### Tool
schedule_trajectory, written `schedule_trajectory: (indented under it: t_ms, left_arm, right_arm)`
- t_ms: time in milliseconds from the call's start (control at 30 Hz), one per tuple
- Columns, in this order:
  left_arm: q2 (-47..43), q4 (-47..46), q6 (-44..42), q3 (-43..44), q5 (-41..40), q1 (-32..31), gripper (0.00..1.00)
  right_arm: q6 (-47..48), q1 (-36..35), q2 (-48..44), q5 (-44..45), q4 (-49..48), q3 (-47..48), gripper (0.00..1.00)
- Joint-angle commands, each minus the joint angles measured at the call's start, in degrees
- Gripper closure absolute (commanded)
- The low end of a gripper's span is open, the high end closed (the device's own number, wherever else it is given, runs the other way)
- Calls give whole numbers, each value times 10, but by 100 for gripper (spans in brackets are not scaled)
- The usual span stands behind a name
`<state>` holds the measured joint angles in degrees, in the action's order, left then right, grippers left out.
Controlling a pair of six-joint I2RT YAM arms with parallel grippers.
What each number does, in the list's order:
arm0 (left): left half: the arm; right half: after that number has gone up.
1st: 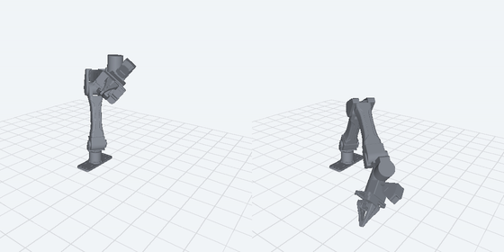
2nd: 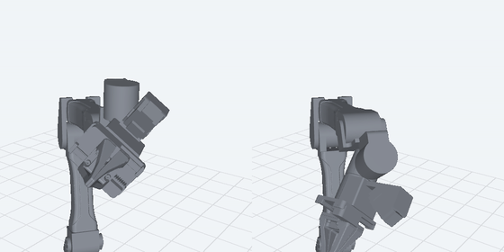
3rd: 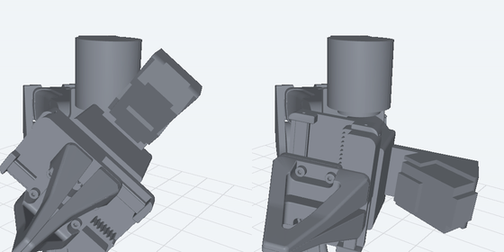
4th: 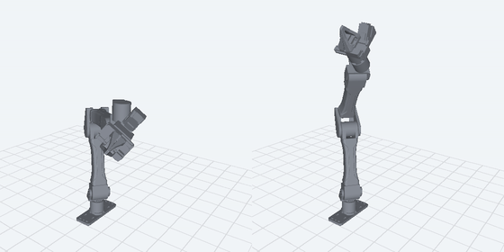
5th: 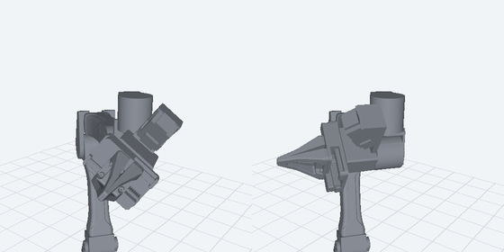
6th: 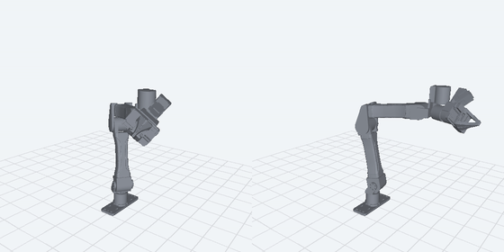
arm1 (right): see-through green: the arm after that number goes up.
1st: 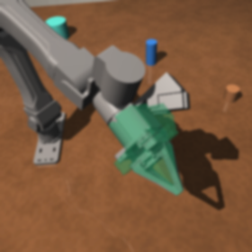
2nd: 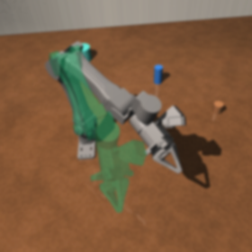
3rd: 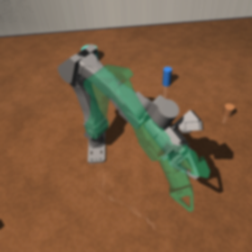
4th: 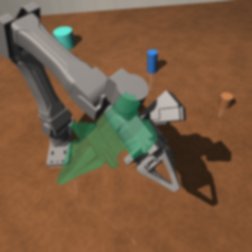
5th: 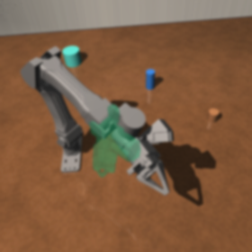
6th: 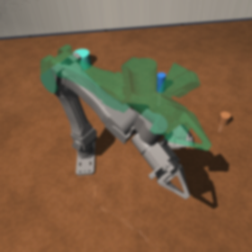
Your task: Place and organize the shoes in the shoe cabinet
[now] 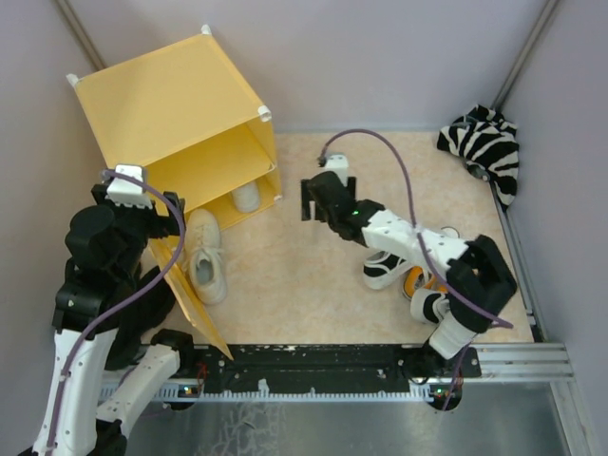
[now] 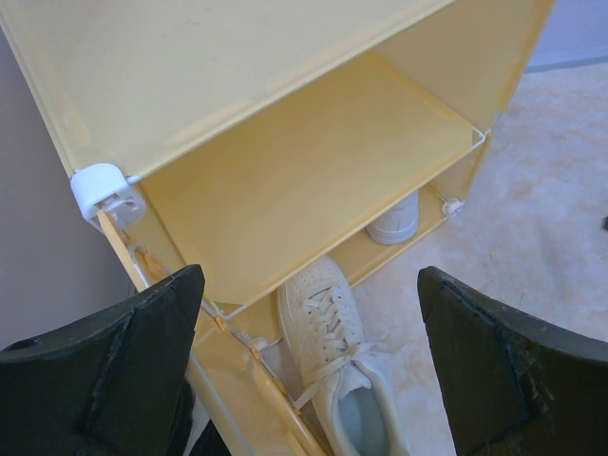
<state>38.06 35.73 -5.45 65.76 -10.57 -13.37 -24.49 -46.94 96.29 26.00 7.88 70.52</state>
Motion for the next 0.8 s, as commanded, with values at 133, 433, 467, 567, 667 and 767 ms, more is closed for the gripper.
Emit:
schedule_trajectory:
  t_ms: [133, 433, 467, 567, 667, 767]
  left_arm:
    - [23, 4, -12, 19, 9, -4, 1]
    - [18, 4, -14, 12, 8, -10, 1]
    - [18, 3, -13, 13, 7, -10, 1]
    - [19, 4, -13, 13, 7, -10, 1]
    - [21, -2, -11, 8, 12, -10, 1]
    - [25, -4, -11, 4, 15, -10, 1]
  right_arm:
    - [-189, 102, -154, 71, 415, -52, 12]
    - [-286, 107, -160, 85, 546, -54, 13]
    - [-295, 107, -166, 88, 553, -59, 13]
    - [-325, 107, -188, 95, 568, -71, 14]
    - [-341, 109, -206, 90, 557, -100, 15]
    - [-346, 123, -208, 71, 526, -145, 17]
